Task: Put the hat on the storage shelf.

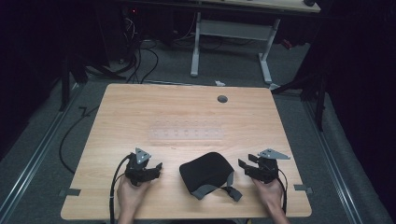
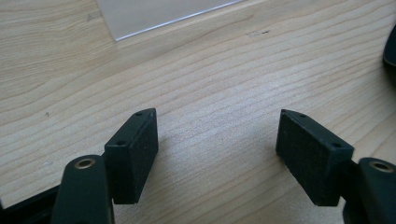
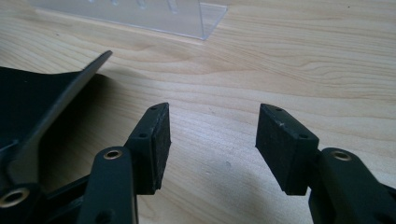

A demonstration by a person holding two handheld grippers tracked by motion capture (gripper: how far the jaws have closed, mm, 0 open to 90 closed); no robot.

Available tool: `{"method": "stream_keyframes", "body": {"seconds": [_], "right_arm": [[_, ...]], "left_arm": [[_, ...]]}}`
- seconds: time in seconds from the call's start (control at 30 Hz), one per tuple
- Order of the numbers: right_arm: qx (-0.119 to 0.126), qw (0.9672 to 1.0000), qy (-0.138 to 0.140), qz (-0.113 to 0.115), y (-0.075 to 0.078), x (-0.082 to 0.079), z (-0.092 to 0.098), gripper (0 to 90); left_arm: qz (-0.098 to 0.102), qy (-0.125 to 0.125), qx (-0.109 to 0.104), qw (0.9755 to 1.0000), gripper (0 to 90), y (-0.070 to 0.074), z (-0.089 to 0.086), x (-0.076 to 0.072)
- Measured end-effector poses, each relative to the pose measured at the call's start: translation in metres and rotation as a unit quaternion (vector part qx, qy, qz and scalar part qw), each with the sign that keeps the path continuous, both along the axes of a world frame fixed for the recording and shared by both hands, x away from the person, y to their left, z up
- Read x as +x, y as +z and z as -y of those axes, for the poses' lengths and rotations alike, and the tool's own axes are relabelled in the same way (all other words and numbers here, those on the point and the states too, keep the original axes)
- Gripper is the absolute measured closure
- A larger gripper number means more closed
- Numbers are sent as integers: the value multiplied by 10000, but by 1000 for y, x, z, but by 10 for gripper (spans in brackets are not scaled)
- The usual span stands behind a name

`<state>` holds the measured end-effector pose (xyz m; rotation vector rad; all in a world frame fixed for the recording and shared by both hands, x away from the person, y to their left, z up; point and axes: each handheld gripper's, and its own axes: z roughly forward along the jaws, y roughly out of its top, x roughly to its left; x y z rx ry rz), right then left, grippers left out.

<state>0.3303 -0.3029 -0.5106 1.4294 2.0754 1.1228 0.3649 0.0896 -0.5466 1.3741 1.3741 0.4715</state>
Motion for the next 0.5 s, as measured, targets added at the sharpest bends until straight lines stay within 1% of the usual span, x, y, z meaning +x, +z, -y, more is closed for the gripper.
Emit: {"method": "stream_keyframes", "body": {"seconds": [0.07,0.13,0.2,0.27,0.33,0.43,0.5], "right_arm": [[92,9999,9,53,3,-4,1,464],[132,9998,34,146,6,-8,2,467],[172,9998,22,127,9,-11,3,470],[234,9996,61,149,11,-14,4,480],[269,9993,84,231,14,-18,5,483],[411,9984,186,351,20,-23,6,484],[458,9980,223,367,21,-25,6,484]], "left_arm": [[0,0,1,10000,300,0,0,0],[1,0,0,10000,300,0,0,0],[0,0,2,10000,300,0,0,0],[-1,-1,2,10000,300,0,0,0],[1,-1,0,10000,300,0,0,0],[0,-1,1,10000,300,0,0,0],[1,1,1,10000,300,0,0,0]]}}
